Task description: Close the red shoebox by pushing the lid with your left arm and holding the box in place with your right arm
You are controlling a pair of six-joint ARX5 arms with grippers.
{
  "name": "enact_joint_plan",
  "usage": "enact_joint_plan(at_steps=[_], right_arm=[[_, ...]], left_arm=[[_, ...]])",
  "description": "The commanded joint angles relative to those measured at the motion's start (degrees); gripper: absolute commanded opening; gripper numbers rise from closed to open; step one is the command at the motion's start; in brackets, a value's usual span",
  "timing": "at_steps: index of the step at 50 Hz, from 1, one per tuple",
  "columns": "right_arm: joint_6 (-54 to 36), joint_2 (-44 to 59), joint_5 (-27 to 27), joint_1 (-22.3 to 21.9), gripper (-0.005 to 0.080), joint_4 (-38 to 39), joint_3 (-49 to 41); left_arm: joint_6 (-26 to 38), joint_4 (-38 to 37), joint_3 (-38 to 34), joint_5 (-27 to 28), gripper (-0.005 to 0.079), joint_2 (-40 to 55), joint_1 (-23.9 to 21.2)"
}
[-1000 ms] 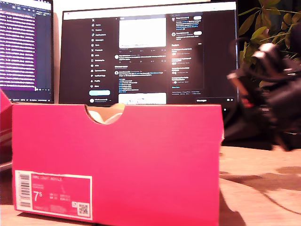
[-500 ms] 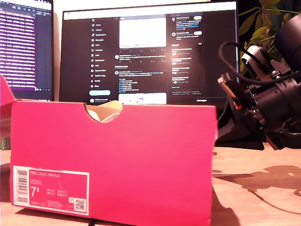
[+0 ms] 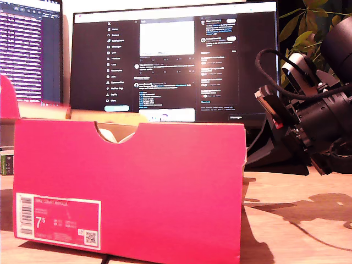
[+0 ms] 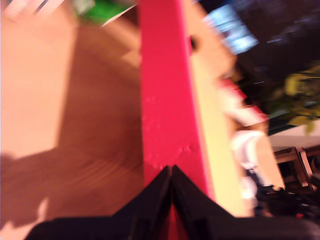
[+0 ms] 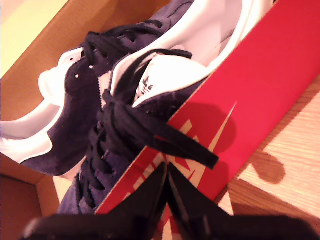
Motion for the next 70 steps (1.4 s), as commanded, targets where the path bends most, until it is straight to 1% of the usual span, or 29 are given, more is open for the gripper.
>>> enact_joint_plan(at_steps=[1, 15, 28, 37, 49, 59, 64, 67, 70], right_arm=[[-0.44, 0.33, -0.79, 1.86, -0.0012, 0.52, 0.81], [-0.44, 0.33, -0.83, 1.86, -0.0012, 0.55, 0.81], [-0.39, 0.33, -0.90, 1.86, -0.0012, 0.63, 0.81], [-0.39, 0.33, -0.90, 1.86, -0.0012, 1.01, 0.83], [-0.46, 0.31, -0.98, 1.01, -0.0012, 1.77, 1.03], [-0.63, 0.15, -3.43, -2.60, -0.0012, 0.94, 1.03], [-4.13, -0.81, -3.85, -5.90, -0.0012, -4.46, 1.03], [-6.62, -1.42, -3.80, -8.11, -0.0012, -8.00, 1.03], [-8.66, -1.86, -3.78, -10.23, -0.0012, -9.97, 1.03]], left_arm=[[-0.37, -1.79, -0.55, 1.66, -0.0019, -1.95, -3.78], [-3.06, -1.79, 0.02, 2.51, -0.0019, -7.72, -9.70], [-3.67, -1.77, 0.04, 2.45, -0.0019, -10.27, -18.27], [-4.96, -0.02, 0.04, 2.43, -0.0019, -10.29, -24.24], [-6.56, 1.68, 0.04, 0.85, -0.0019, -10.27, -31.52], [-7.82, 3.96, 0.04, -1.14, -0.0019, -10.25, -38.12], [-8.28, 9.25, 0.04, -2.36, -0.0019, -10.29, -41.59], [-8.81, 13.29, 0.07, -4.48, -0.0019, -10.36, -43.56], [-9.77, 15.72, 0.07, -6.73, -0.0019, -10.56, -44.74]])
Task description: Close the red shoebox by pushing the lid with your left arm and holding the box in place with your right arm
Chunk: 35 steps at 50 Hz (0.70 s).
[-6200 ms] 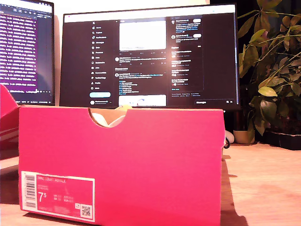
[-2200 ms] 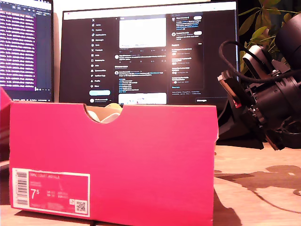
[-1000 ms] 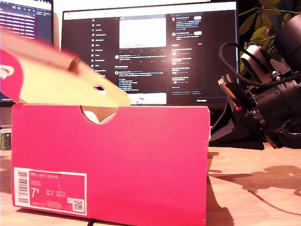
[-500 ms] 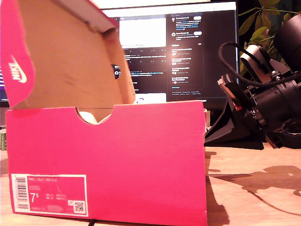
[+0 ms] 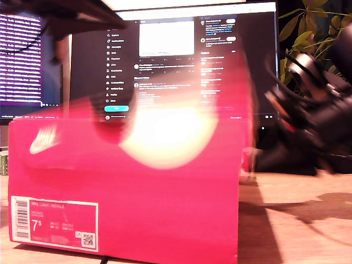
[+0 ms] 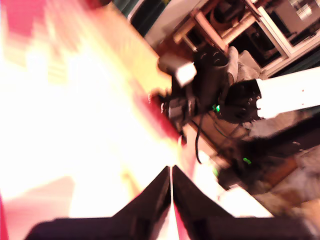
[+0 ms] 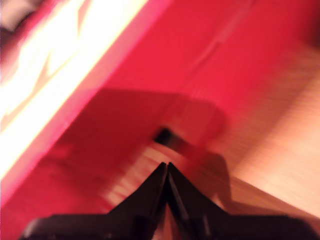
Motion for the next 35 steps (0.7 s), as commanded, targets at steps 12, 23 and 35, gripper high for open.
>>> enact_joint_plan(at_steps=[12, 23, 35], right_arm=[[-0.46, -5.99, -4.24, -3.91, -0.0012, -2.54, 1.05], [5.09, -13.07, -7.34, -2.73, -0.0012, -2.71, 5.25], [5.29, -13.64, -8.48, 0.50, -0.0012, -6.01, 7.06]], left_arm=[[0.50, 0.61, 0.46, -6.97, -0.0019, -1.27, -0.55], [1.68, 0.81, 0.46, -7.48, -0.0019, -1.29, 0.57], [2.05, 0.15, 0.46, -7.50, -0.0019, -1.29, 0.68]])
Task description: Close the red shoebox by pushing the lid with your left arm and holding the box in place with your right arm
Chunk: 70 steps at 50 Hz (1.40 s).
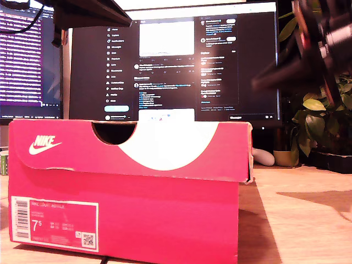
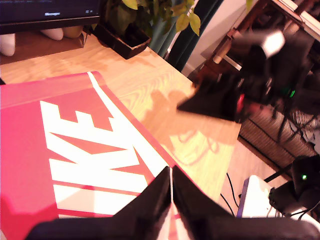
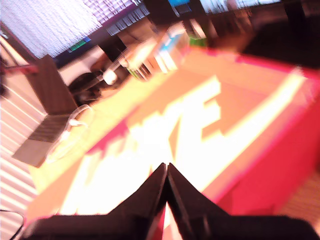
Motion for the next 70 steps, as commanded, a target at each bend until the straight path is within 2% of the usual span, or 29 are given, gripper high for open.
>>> enact_joint_plan(at_steps=[1, 10, 17, 28, 40, 52, 60, 70], right_arm=[[-0.74, 0.74, 0.48, 1.92, -0.0012, -1.81, -1.18], [-4.39, 0.79, 4.72, 6.93, -0.0012, -6.62, -1.20], [-6.80, 1.70, 9.05, 10.32, -0.0012, -9.60, -1.20], [-11.98, 4.83, 12.98, 12.66, -0.0012, -13.35, -1.20], [-12.24, 1.79, 13.31, 11.61, -0.0012, -8.26, -1.20], [-12.66, -6.01, 18.73, 8.46, -0.0012, -8.85, -1.20], [-13.68, -11.52, 23.02, 5.81, -0.0012, -9.38, -1.20], [-14.43, -17.29, 26.67, 2.56, -0.0012, -11.21, -1.22]], left_arm=[[0.42, -0.35, 0.24, 0.15, -0.0019, 0.17, 0.00], [3.13, -0.07, 0.24, -0.98, -0.0019, 0.17, 0.57], [3.19, -1.18, 0.24, -4.96, -0.0019, 0.17, 1.44], [4.85, -4.63, 0.24, -8.24, -0.0019, 0.17, 2.89], [8.28, -5.60, 0.22, -11.17, -0.0019, -0.59, 3.69], [8.66, -4.15, -0.04, -14.95, -0.0019, -3.87, 5.25], [9.09, -4.24, -0.31, -16.04, -0.0019, -6.82, 7.91], [9.55, -4.09, -3.13, -16.02, -0.0019, -11.82, 13.66]])
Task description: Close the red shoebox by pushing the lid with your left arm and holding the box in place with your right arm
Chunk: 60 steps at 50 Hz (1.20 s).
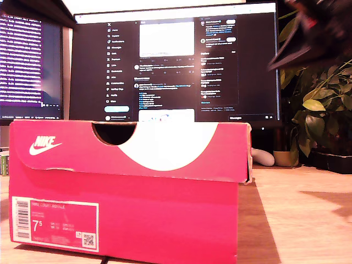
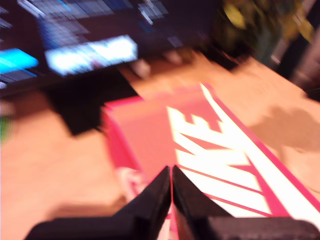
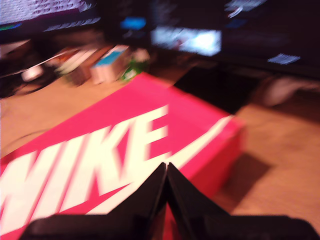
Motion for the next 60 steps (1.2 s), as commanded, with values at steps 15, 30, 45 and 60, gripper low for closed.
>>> enact_joint_plan(at_steps=[15, 30, 45, 60], right_arm=[[-2.91, -9.11, 4.20, -6.01, -0.0012, -5.03, -1.44], [-2.93, -17.42, 7.80, -10.54, -0.0012, -4.96, -5.14], [-1.75, -24.04, 9.01, -16.63, -0.0012, -5.53, -8.48], [2.21, -35.17, 9.27, -17.86, -0.0012, -8.17, -14.01]], left_arm=[[1.14, 2.43, -12.41, 3.76, -0.0019, -10.71, 12.07], [0.85, 3.65, -17.88, 3.98, -0.0019, -18.75, 15.93], [-0.28, 6.27, -21.55, 3.74, -0.0019, -23.43, 19.04], [-5.35, 10.12, -29.59, 4.11, -0.0019, -30.95, 18.99]])
